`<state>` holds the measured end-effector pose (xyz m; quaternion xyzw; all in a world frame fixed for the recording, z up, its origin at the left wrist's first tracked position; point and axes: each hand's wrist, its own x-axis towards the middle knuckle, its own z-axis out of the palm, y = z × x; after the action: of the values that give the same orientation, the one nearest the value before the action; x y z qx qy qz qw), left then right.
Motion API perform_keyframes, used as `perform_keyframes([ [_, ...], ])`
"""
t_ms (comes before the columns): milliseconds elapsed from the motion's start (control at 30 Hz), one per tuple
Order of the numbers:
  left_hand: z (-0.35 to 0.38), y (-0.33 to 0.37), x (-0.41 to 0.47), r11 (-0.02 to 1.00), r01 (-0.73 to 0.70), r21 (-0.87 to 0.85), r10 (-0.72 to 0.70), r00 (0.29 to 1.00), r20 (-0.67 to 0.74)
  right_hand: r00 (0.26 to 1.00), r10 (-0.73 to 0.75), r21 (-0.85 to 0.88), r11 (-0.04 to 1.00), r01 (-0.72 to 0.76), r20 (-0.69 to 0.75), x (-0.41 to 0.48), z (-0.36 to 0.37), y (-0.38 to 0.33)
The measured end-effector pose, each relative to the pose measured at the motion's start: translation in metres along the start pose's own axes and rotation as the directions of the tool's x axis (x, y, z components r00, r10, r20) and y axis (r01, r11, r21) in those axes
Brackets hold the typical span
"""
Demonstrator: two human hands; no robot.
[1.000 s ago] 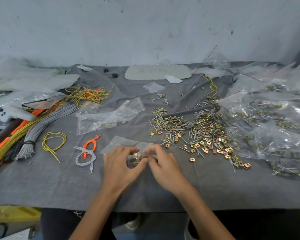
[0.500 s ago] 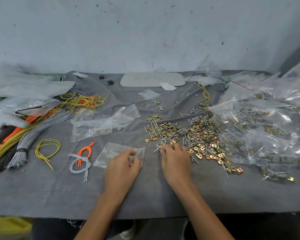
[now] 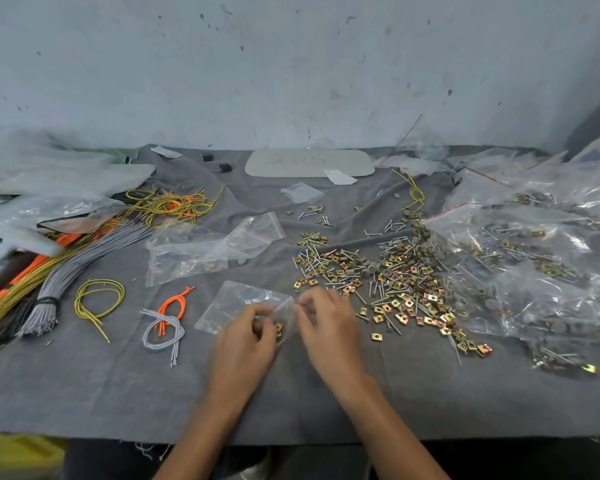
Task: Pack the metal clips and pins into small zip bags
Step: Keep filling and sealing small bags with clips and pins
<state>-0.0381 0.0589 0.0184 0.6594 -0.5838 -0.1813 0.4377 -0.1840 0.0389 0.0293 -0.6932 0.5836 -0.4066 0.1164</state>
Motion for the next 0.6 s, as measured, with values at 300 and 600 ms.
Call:
perform_keyframes([
  [300,0.003,-0.004,0.003,0.999,0.008,-0.032,-0.008,1.000,-0.003,0.998,0.010,-0.347,0.938,0.011,0.057,0.013,-0.003,0.033],
  [600,0.002,-0.003,0.002,0.998,-0.008,-0.063,0.007,1.000,-0.012,0.990,-0.115,-0.066,0.991,0.120,0.076,-0.005,-0.006,0.012],
])
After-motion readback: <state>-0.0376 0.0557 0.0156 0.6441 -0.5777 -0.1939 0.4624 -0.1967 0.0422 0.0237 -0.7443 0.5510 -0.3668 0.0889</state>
